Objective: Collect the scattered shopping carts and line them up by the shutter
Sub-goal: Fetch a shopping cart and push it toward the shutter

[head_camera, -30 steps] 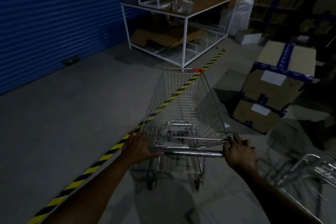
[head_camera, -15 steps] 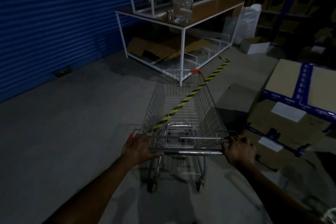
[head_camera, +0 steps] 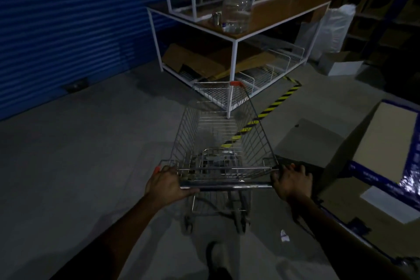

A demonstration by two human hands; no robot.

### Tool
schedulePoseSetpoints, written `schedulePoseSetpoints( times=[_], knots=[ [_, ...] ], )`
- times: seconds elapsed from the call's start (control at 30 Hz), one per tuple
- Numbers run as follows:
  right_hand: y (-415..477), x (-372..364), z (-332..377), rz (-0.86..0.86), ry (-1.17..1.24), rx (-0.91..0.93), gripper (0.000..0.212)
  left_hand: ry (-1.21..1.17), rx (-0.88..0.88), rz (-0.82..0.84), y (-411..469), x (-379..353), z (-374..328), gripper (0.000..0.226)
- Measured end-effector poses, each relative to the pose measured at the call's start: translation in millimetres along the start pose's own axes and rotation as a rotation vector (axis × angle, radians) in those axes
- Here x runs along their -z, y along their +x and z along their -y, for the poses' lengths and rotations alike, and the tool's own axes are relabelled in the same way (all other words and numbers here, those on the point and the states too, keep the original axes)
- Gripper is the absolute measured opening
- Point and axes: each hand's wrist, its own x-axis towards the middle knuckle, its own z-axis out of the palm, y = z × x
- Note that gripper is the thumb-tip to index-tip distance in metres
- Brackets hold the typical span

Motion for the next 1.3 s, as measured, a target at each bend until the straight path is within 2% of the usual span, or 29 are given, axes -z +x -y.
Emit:
schedulePoseSetpoints(
  times=[0.13, 0.3, 0.37, 0.43, 0.53, 0.67, 0.8, 0.9, 1.07, 1.23, 1.3],
  knots=[
    [97, 5, 0, -0.052, 0.004, 0.074, 0.047, -0.027, 0.028, -0.042, 75, 7, -9, 0.131],
    [222, 20, 9, -0.048, 0.048, 0.187, 0.077, -0.105, 0.050, -0.174, 176, 9, -15, 0.109],
    [267, 28, 15, 0.000, 0.031, 0.218, 0.066, -0.074, 0.063, -0.159, 213, 12, -16, 0.107],
    [311, 34, 22, 0.050, 0.027, 0.238, 0.052, -0.036, 0.120, -0.070, 246, 19, -16, 0.120],
    [369, 35, 28, 0.081, 0.016, 0.259, 0.047, -0.057, 0.162, -0.037, 286, 30, -19, 0.123],
    [444, 38, 34, 0.065, -0.041, 0.290, 0.053, -0.080, 0.181, -0.040, 341, 37, -28, 0.115],
    [521, 40, 33, 0.017, -0.024, 0.376, 0.042, -0.101, 0.269, -0.056, 397, 28, -39, 0.111],
    [585, 45, 33, 0.014, -0.007, 0.458, 0.041, -0.136, 0.324, -0.092, 441, 28, -53, 0.111],
    [674, 60, 43, 0.072, -0.047, 0.505, 0.050, -0.040, 0.421, 0.032, 509, 22, -61, 0.106],
    [736, 66, 52, 0.043, 0.005, 0.606, 0.050, -0.012, 0.480, 0.110, 554, 46, -85, 0.137],
    [759, 63, 58, 0.045, 0.023, 0.620, 0.046, 0.008, 0.493, 0.127, 570, 53, -90, 0.143]
  ],
)
